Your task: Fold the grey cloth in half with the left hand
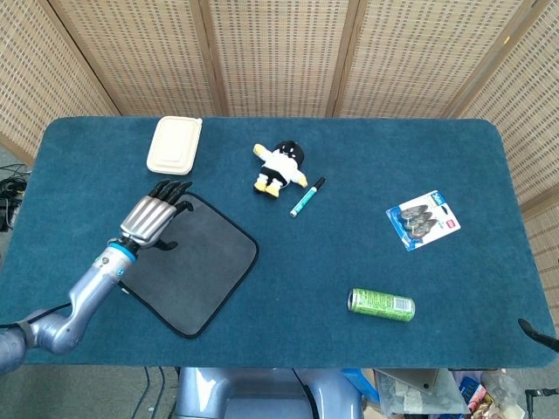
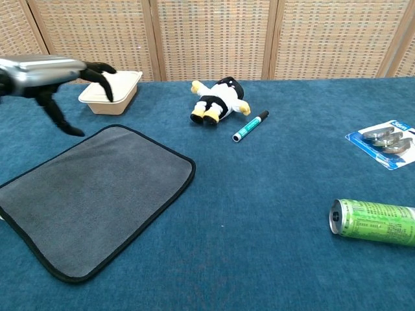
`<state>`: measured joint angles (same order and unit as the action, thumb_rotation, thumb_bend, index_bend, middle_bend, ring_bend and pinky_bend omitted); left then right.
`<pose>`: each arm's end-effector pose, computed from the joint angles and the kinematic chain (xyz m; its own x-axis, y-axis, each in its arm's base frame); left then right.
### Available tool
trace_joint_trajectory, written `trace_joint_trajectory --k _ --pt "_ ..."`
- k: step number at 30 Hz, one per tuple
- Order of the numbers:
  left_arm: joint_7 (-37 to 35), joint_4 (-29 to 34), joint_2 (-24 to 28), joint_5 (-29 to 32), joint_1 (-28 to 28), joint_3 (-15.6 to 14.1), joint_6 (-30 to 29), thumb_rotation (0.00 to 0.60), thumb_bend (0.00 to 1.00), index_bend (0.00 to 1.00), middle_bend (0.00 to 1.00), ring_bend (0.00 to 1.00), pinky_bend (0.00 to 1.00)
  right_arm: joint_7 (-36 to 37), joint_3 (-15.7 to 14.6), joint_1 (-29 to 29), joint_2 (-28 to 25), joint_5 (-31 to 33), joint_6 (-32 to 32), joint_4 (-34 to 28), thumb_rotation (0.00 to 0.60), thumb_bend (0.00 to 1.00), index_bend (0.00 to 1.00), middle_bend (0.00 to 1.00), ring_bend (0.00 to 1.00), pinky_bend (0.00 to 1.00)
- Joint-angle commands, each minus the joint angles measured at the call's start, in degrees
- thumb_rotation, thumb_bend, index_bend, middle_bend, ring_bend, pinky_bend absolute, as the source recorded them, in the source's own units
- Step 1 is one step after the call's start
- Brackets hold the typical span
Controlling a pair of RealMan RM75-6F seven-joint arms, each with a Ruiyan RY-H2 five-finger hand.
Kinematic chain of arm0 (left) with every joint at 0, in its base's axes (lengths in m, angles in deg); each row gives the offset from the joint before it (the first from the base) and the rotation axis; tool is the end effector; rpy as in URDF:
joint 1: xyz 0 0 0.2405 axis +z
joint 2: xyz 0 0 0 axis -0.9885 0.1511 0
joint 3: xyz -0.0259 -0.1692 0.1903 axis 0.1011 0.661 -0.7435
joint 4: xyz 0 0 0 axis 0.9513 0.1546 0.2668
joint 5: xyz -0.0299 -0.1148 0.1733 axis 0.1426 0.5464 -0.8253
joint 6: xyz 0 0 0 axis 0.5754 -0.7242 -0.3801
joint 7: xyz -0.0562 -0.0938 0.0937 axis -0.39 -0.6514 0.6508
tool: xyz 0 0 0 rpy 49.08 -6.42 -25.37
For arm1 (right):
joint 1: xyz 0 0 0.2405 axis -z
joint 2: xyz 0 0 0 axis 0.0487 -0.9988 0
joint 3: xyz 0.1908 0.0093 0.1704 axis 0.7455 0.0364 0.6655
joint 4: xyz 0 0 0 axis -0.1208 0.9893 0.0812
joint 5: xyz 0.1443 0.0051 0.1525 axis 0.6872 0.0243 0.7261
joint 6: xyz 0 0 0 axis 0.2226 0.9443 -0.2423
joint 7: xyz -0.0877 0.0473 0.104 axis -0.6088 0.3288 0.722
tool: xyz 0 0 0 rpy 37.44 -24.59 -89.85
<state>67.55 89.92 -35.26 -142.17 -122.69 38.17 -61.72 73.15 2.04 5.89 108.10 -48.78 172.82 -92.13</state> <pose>-0.1778 0.3809 0.0477 0.6097 0.2136 0.7633 0.7633 -0.4179 -0.4928 -0.3336 -0.1515 0.2075 0.3993 0.1094 0.9103 -0.8936 0.2687 0.3596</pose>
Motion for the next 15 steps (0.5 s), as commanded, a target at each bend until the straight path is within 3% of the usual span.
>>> trace_joint_trajectory --k 1,9,15 --pt "1.6 -8.9 -7.2 4.8 -6.6 1.7 5.9 0.600 0.20 0.29 0.00 0.00 0.00 0.5 0.3 -0.3 0.0 1.1 -1.0 0.8 0.600 0.00 0.00 0.00 0.00 0.00" --pt "4.9 -20.9 -16.0 9.8 -13.7 1.2 10.9 0.600 0.33 0.32 0.00 0.00 0.00 1.5 1.0 -1.2 0.1 3.8 -3.8 2.4 0.600 0.00 0.00 0.00 0.00 0.00" --pt "5.6 -28.5 -20.9 12.6 -16.9 0.5 13.5 0.600 0.34 0.33 0.00 0.00 0.00 1.9 1.4 -1.4 0.1 5.1 -4.7 2.8 0.600 0.00 0.00 0.00 0.00 0.00"
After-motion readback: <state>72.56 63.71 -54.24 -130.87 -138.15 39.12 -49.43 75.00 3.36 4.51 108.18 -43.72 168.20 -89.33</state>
